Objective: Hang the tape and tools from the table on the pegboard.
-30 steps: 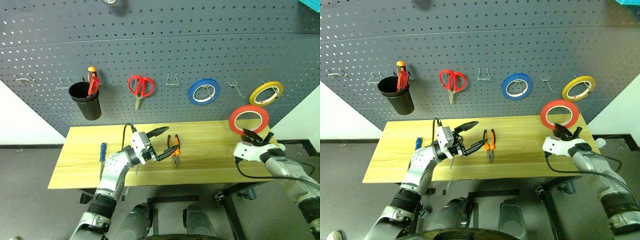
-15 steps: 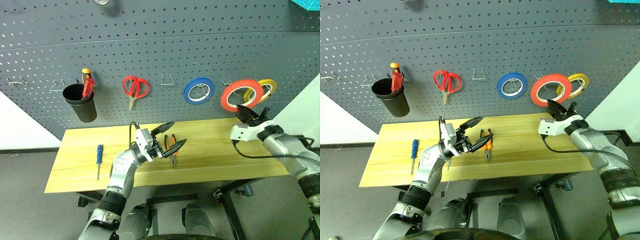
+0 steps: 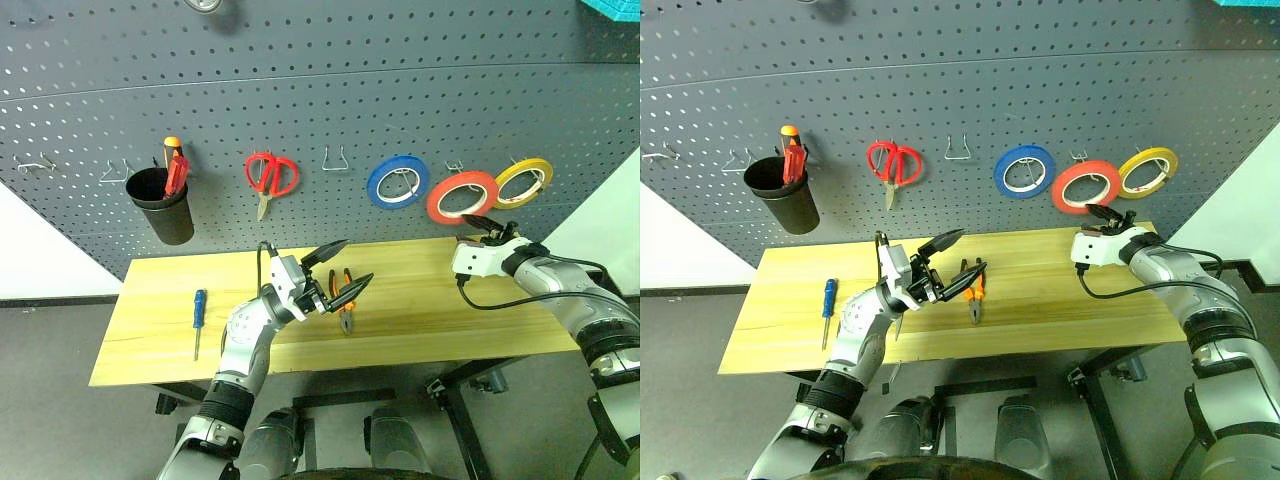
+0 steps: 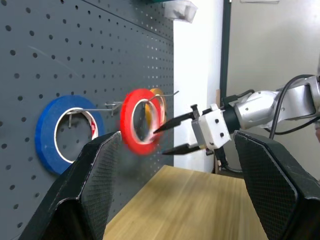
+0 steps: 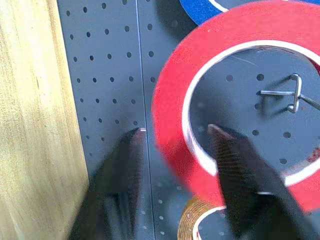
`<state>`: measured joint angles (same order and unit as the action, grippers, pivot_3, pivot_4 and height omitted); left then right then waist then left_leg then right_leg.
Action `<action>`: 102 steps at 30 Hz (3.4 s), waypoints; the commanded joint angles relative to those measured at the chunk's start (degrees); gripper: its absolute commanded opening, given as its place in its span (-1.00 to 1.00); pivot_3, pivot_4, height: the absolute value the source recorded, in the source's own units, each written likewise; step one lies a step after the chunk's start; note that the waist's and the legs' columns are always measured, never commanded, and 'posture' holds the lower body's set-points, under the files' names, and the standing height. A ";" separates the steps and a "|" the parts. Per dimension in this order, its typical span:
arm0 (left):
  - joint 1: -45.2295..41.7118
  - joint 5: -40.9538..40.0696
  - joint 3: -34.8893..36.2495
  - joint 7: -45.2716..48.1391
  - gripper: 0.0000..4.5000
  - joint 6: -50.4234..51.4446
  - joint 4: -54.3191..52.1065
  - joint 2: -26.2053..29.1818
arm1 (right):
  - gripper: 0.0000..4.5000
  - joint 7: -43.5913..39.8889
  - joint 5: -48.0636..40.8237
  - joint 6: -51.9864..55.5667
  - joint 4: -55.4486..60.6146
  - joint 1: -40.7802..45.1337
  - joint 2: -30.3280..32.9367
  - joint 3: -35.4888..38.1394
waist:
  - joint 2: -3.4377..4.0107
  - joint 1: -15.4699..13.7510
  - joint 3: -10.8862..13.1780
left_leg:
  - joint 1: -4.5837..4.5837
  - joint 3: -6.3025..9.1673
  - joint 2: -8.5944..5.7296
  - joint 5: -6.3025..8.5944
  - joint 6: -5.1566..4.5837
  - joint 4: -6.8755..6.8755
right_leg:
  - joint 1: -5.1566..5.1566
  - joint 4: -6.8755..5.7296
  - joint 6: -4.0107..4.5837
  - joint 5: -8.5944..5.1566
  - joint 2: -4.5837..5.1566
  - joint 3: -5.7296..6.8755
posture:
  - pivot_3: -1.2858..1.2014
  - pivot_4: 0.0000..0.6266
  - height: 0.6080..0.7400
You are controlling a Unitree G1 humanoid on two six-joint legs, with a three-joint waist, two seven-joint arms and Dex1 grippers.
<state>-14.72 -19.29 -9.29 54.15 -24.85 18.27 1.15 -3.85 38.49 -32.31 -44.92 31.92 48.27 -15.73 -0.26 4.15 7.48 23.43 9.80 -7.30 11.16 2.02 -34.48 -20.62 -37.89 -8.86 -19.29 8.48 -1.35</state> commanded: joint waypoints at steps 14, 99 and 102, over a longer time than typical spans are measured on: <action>-1.95 12.99 2.89 -14.87 0.68 12.42 6.17 12.31 | 0.57 -29.95 -28.27 26.87 29.63 -18.06 -20.59 -0.88 | -0.09 1.44 0.08 | -0.08 0.39 0.52 0.04 -0.02 -0.68 | 0.25 -0.12 0.22 0.35 -0.72 -0.08 | -0.10 -0.70 1.00; 7.55 -2.93 15.11 -10.06 0.68 -11.31 -8.49 5.71 | 0.03 -24.70 -44.76 3.20 2.64 25.50 -44.29 14.65 | 0.02 -0.22 2.54 | 0.06 0.66 1.04 -0.27 0.51 0.59 | -0.75 -0.06 0.87 0.67 -1.32 -0.23 | 0.03 -0.35 1.00; 8.53 -2.76 14.06 -11.39 0.68 -10.62 -11.76 5.50 | 0.03 -24.36 -44.92 0.24 -2.96 28.15 -44.46 15.88 | 0.04 -0.34 3.21 | 0.06 0.67 1.07 -0.28 0.51 0.58 | -0.75 -0.08 0.91 0.68 -1.35 -0.23 | 0.04 -0.35 1.00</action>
<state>-6.35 -22.08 5.28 43.51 -35.29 9.92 6.67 -28.74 -5.45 -28.82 -47.47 57.09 4.28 -1.40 -0.22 3.81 10.69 23.49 10.47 -6.23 10.89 2.53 -33.90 -21.37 -37.97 -7.94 -18.61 7.13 -1.59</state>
